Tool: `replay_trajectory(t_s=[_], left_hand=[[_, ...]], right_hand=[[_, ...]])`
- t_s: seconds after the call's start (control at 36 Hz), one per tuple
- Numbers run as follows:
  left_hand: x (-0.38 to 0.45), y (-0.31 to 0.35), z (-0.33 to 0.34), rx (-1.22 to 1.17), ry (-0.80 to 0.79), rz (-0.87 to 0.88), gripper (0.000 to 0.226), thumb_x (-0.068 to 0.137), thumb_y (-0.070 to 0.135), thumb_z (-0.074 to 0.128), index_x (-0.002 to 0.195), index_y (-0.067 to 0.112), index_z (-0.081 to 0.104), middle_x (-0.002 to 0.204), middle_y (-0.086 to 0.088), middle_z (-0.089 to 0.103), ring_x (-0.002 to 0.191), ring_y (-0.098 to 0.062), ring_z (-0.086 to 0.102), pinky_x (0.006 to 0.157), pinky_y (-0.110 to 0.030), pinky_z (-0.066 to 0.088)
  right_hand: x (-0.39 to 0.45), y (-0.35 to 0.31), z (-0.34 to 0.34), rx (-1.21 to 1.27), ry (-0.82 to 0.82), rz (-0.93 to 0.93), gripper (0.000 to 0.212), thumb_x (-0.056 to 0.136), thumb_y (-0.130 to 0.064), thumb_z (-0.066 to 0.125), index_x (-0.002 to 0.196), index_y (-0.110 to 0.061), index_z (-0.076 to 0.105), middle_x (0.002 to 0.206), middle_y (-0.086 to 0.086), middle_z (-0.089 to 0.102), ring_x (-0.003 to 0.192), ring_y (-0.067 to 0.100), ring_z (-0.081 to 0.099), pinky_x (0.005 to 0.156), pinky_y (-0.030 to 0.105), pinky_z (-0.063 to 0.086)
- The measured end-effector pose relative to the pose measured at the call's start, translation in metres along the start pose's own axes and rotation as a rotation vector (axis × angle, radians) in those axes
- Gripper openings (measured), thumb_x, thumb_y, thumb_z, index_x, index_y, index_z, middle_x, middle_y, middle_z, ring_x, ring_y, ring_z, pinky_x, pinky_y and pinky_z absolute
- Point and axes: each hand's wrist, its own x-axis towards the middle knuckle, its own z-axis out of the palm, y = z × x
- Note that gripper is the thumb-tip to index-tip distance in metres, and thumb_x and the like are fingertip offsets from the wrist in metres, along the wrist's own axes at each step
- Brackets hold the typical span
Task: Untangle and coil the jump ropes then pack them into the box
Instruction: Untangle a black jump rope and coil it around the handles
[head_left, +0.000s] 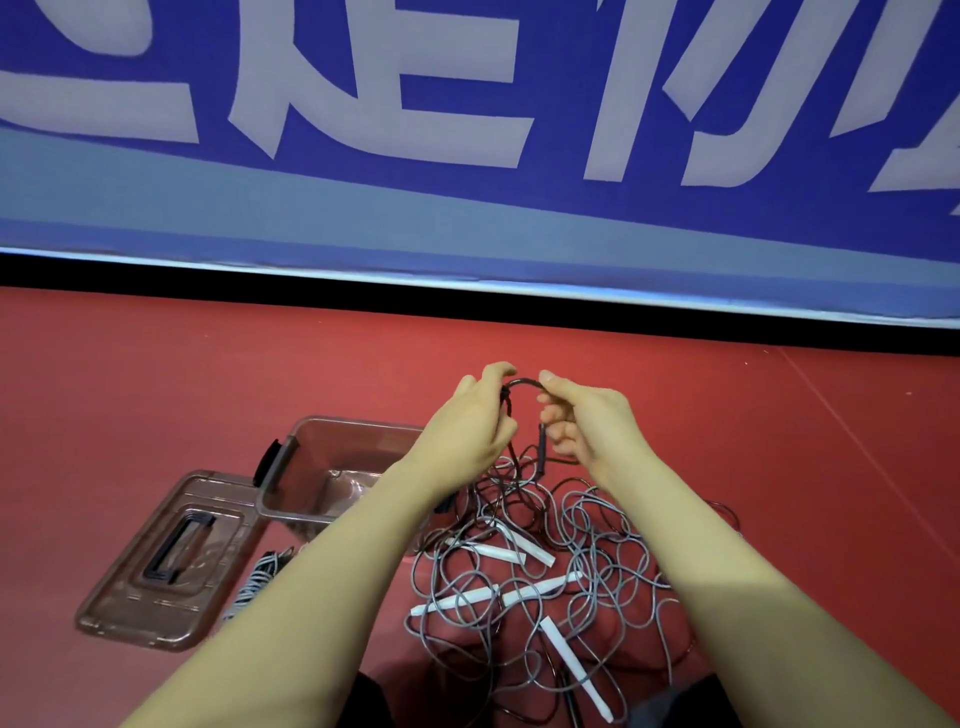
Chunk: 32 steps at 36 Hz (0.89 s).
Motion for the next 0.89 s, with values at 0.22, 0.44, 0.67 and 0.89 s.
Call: replay_trajectory(t_s=[0.22,0.44,0.67,0.89], left_hand=[[0.002,0.006,-0.003,-0.103,0.016,0.043,0.047,0.092,0.006,0.038,0.137,0.013,0.028,0.111,-0.009,0.042,0.095,-0.024,0.050,0.086,-0.029,0.039],[0.006,-0.001,-0.010,-0.121,0.080,0.090,0.051,0.090,-0.001,0.038,0.139,0.011,0.025,0.111,-0.008,0.040,0.096,-0.013,0.043,0.087,-0.017,0.030],[0.006,-0.002,-0.014,-0.109,0.115,0.141,0.056,0.087,-0.006,0.038,0.139,0.008,0.023,0.112,-0.007,0.038,0.093,-0.015,0.046,0.087,-0.018,0.034],[0.007,-0.013,-0.013,-0.247,0.114,0.052,0.056,0.086,-0.005,0.045,0.133,0.016,0.023,0.103,-0.002,0.044,0.092,-0.013,0.051,0.081,-0.016,0.039]], right_hand=[[0.007,0.006,-0.004,-0.511,0.048,-0.397,0.009,0.090,-0.032,0.061,0.093,-0.024,0.058,0.097,-0.002,0.061,0.096,0.016,0.054,0.087,0.030,0.043],[0.005,0.005,-0.004,-0.315,-0.244,-0.279,0.032,0.099,-0.032,0.045,0.082,-0.018,0.068,0.076,0.003,0.060,0.077,0.013,0.056,0.093,0.031,0.039],[0.000,-0.003,0.005,-0.032,-0.451,-0.226,0.022,0.096,-0.009,0.041,0.083,0.001,0.055,0.064,0.009,0.057,0.058,0.020,0.056,0.065,0.032,0.048],[0.000,-0.009,0.004,-0.091,-0.414,-0.292,0.027,0.095,-0.020,0.051,0.074,-0.005,0.059,0.054,0.001,0.048,0.049,0.012,0.041,0.053,0.021,0.036]])
